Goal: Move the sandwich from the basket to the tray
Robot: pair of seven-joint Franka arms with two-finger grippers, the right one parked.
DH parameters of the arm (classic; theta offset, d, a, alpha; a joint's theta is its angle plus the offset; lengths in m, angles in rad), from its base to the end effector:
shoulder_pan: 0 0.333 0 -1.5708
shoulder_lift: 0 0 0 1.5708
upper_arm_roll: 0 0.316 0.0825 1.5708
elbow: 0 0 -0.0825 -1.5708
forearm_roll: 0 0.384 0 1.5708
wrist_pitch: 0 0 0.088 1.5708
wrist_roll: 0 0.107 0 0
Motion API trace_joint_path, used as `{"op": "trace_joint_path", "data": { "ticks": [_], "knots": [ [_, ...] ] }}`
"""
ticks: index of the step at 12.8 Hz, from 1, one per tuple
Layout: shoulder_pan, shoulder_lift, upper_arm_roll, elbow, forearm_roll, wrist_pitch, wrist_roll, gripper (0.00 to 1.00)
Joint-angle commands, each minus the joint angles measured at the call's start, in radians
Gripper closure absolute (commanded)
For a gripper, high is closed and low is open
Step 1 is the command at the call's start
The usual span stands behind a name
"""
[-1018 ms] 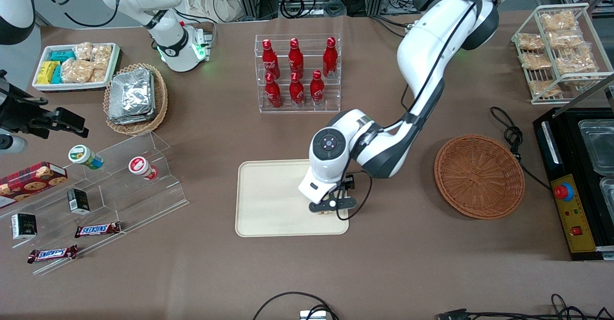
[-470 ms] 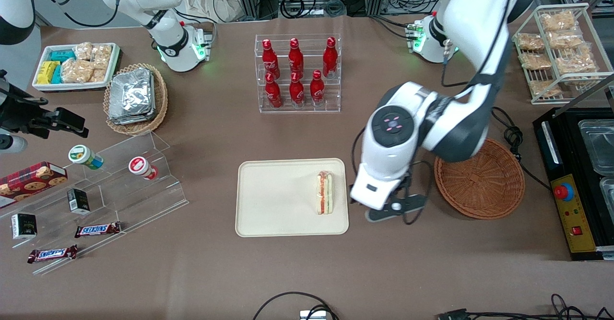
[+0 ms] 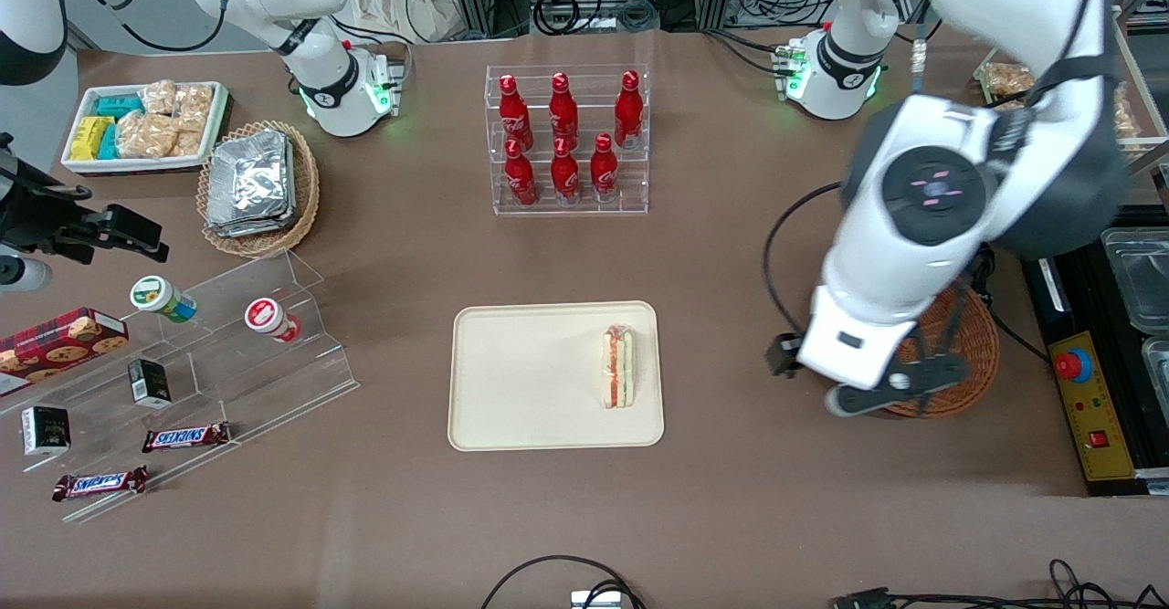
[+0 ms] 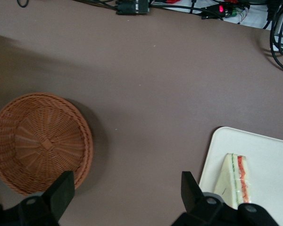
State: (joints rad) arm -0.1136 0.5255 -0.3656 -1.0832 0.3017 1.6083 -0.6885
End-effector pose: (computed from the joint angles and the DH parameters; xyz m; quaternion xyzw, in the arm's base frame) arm 0.6633 -0.2305 0.5419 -0.9902 -0.1248 -0.0445 0.0436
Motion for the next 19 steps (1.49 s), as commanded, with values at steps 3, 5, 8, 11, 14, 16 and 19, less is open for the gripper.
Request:
{"op": "trace_joint_path", "data": {
  "ticks": [3, 5, 8, 11, 14, 16, 19],
  "knots": [
    [0.116, -0.105, -0.007, -0.038, -0.094, -0.100, 0.157, 0.00],
    [0.149, -0.133, -0.004, -0.052, -0.108, -0.116, 0.220, 0.00],
    [0.148, -0.260, 0.100, -0.211, -0.186, -0.059, 0.299, 0.00],
    [0.141, -0.389, 0.204, -0.360, -0.217, -0.044, 0.467, 0.00],
    [0.100, -0.501, 0.336, -0.434, -0.228, -0.063, 0.718, 0.00],
    [0.098, -0.550, 0.341, -0.477, -0.230, -0.077, 0.733, 0.00],
    [0.101, -0.591, 0.340, -0.504, -0.269, -0.079, 0.701, 0.00]
  ]
}}
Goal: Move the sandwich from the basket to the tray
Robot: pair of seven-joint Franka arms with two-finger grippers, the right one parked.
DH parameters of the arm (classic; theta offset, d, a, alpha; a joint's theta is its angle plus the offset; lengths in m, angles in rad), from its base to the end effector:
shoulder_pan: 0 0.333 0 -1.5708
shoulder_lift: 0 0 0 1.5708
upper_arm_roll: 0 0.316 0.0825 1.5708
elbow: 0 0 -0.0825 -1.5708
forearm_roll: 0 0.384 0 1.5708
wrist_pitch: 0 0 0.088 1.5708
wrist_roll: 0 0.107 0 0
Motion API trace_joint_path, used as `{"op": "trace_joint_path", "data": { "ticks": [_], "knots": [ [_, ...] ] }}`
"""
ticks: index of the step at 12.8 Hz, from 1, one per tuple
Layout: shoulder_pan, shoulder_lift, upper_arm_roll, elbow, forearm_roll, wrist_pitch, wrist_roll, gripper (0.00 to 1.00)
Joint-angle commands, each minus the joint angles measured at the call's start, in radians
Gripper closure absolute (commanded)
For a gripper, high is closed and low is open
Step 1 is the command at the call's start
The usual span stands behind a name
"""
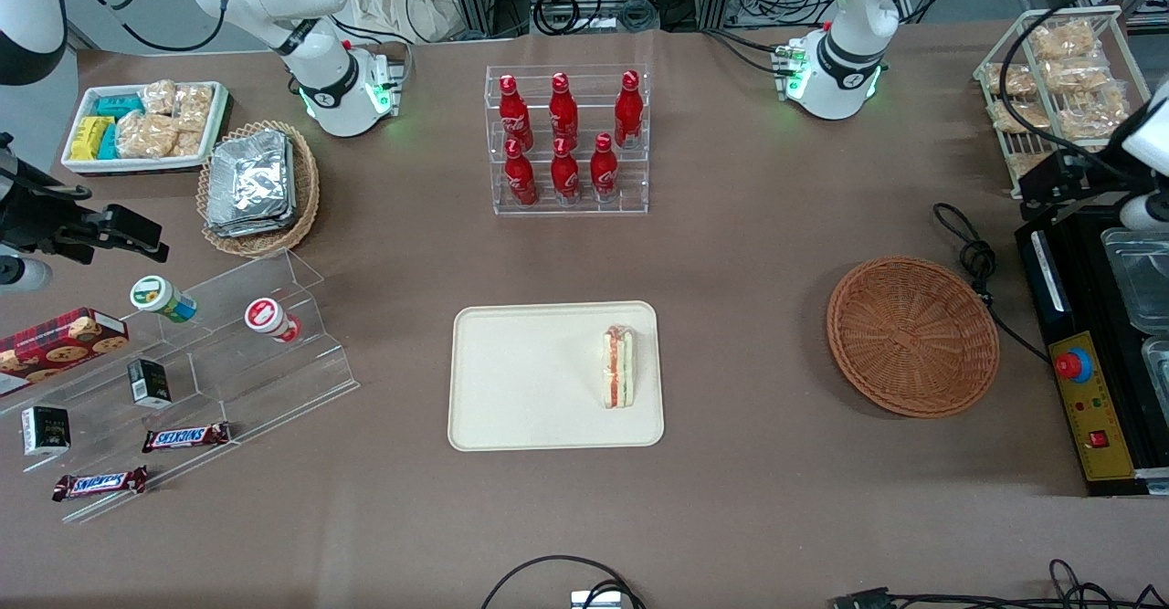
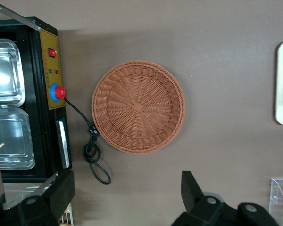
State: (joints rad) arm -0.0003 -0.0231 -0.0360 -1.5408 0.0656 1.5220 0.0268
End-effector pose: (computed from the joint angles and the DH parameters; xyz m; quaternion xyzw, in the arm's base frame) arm 0.5426 -0.0127 0.6472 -0.9990 0.0299 -0.0023 0.0332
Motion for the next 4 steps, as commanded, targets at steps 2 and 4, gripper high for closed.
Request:
{"op": "trace_joint_path", "data": {
  "ticks": [2, 4],
  "knots": [
    [-0.010, -0.046, 0.008, -0.045, -0.036, 0.004, -0.018, 0.00],
    [-0.020, -0.043, 0.007, -0.045, -0.038, -0.002, -0.042, 0.00]
  ]
}}
